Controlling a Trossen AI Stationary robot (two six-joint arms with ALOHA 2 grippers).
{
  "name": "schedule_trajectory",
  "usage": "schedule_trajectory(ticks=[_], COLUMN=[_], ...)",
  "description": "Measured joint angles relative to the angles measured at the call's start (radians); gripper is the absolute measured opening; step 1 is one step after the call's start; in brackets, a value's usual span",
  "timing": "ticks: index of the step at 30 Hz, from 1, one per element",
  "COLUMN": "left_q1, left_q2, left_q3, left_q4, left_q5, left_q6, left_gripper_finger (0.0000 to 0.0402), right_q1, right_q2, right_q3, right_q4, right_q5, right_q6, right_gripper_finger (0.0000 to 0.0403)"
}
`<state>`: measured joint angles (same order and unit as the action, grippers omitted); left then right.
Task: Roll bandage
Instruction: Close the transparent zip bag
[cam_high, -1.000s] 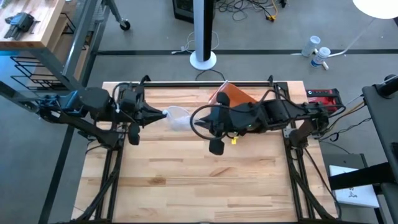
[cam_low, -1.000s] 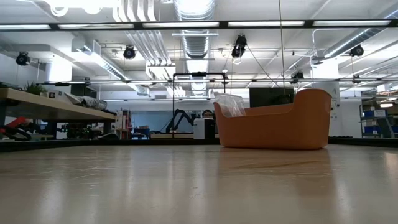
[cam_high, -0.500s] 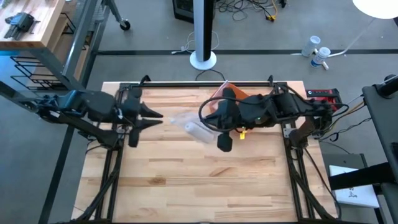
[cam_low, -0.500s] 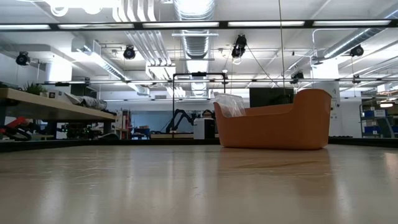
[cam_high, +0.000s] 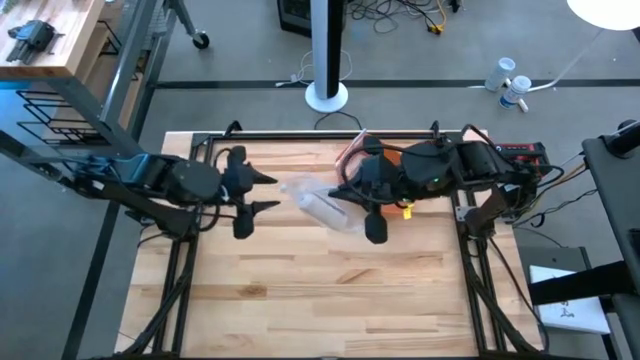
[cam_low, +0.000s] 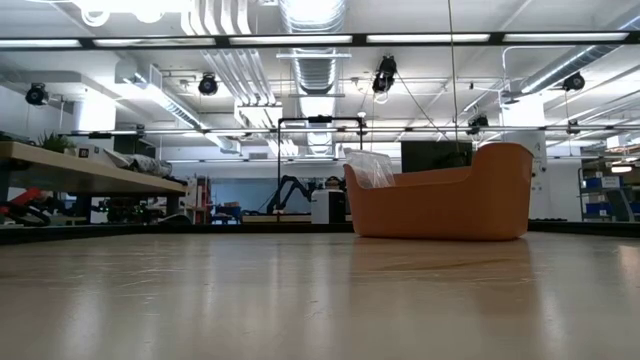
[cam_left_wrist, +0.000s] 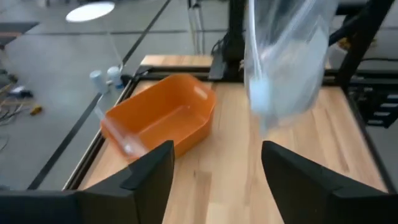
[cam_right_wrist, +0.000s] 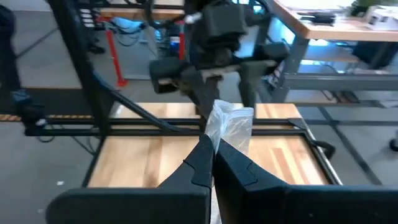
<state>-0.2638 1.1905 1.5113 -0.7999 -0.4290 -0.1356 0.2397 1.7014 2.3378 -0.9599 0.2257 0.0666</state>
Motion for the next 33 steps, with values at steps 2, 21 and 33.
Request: schedule_trajectory(ticks=[2, 21, 33], left_q1=[0.0, 0.0, -0.001], left_q2=[0.009, 0.02, -0.005], left_q3=[-0.001, -0.001, -0.001], left_q4=[0.046, 0.206, 0.239], left_q5=[0.029, 0.098, 0.079], left_q6=[0.02, 0.149, 0.148], left_gripper_finger=[0.0235, 0.0049, 0.0042], right_q1=[0.0, 0.0, 0.002], right_q2=[-0.003, -0.026, -0.026], right_q3=[0.003, 0.006, 0.006], right_q4=[-0.006, -0.01, 0.003], right_q5=[-0.001, -0.004, -0.065], right_q6=[0.0, -0.038, -0.054], right_gripper_finger=[0.0, 0.0, 0.0])
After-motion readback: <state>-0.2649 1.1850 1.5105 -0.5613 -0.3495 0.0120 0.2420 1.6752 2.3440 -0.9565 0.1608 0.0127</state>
